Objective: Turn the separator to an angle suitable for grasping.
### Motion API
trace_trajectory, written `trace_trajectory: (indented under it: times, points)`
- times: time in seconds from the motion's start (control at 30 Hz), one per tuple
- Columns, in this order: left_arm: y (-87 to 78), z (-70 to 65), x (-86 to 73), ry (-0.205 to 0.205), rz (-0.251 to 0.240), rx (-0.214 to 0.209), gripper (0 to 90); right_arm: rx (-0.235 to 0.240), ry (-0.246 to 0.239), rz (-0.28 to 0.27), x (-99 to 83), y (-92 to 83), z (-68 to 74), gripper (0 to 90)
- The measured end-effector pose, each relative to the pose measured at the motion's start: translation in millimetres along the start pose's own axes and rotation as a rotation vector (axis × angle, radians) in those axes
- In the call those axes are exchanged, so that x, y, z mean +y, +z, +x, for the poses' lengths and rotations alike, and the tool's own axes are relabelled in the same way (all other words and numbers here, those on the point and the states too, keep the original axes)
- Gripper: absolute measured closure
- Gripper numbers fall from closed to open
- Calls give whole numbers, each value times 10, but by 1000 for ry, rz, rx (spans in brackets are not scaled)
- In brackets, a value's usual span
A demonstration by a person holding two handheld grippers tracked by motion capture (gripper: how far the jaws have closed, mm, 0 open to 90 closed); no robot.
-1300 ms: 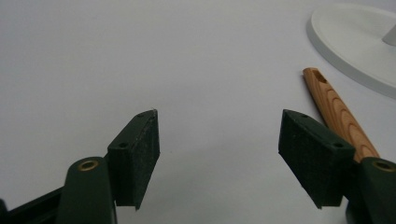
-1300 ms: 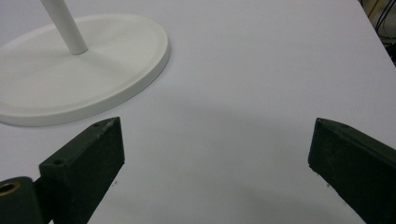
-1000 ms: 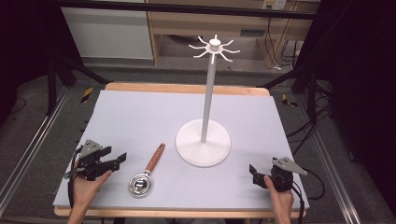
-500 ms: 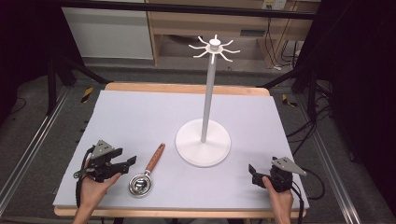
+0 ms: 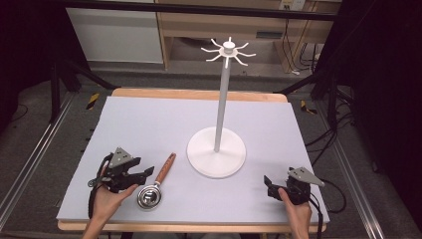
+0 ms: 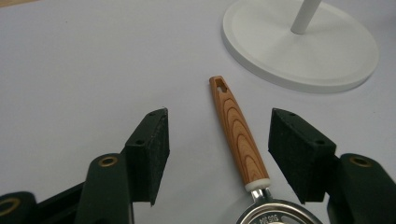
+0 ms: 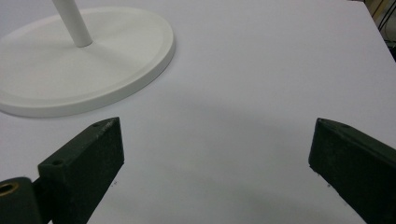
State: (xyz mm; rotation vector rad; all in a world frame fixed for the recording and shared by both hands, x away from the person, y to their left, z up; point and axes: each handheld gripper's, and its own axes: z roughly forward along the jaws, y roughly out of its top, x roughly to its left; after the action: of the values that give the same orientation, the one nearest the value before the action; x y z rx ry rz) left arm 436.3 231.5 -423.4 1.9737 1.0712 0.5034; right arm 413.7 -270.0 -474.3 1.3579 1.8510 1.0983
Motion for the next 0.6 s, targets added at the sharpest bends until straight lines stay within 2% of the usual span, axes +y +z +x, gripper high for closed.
trace_trajectory:
  times: [0.2,0.6]
  points:
    - [-1,-43,141,8,-1,-20,392,-4,-7,6,4,1,9,39]
    - [68,-79,279,29,46,-16,444,1,-25,8,19,9,33,41]
